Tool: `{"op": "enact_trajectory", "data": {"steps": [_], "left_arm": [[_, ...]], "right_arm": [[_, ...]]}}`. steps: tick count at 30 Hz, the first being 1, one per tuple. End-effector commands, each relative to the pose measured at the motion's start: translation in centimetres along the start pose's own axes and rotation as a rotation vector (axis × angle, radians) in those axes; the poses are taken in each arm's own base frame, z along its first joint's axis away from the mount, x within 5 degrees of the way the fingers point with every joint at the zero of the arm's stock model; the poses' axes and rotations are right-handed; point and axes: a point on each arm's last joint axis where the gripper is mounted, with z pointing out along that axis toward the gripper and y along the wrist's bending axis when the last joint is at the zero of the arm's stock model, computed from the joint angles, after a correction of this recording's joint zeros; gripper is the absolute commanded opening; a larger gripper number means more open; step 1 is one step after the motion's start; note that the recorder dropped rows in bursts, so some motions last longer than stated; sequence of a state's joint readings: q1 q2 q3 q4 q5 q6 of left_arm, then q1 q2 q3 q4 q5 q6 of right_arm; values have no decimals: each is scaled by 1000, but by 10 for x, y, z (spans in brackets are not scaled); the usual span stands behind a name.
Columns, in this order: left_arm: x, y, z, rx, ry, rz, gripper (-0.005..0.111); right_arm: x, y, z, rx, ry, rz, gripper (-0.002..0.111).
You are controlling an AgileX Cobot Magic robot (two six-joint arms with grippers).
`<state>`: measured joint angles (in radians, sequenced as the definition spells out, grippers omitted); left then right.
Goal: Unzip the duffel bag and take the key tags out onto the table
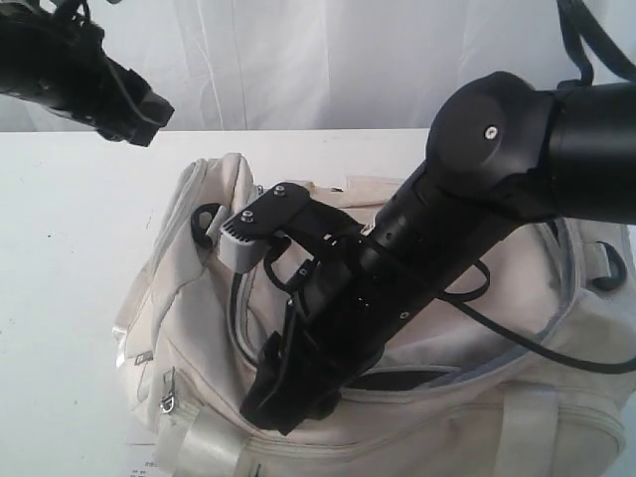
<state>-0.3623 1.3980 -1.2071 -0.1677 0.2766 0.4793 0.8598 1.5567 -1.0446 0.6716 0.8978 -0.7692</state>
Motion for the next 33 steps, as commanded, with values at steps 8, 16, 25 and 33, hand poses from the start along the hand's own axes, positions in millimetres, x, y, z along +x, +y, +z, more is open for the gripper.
{"op": "enact_trajectory", "data": {"steps": [8,16,25,33], "left_arm": [[25,-26,-65,241,307,24,15],[42,-46,-94,350,382,-87,0],[79,-58,-73,328,398,-147,0],[77,-68,-71,413,339,-225,0]], "right_arm": [[-16,15,-31,24,-59,-121,75],[-22,17,-92,381,-117,-268,74],[-20,3,-82,443,-34,-237,74],[-20,-29,-29,380,121,-194,74]]}}
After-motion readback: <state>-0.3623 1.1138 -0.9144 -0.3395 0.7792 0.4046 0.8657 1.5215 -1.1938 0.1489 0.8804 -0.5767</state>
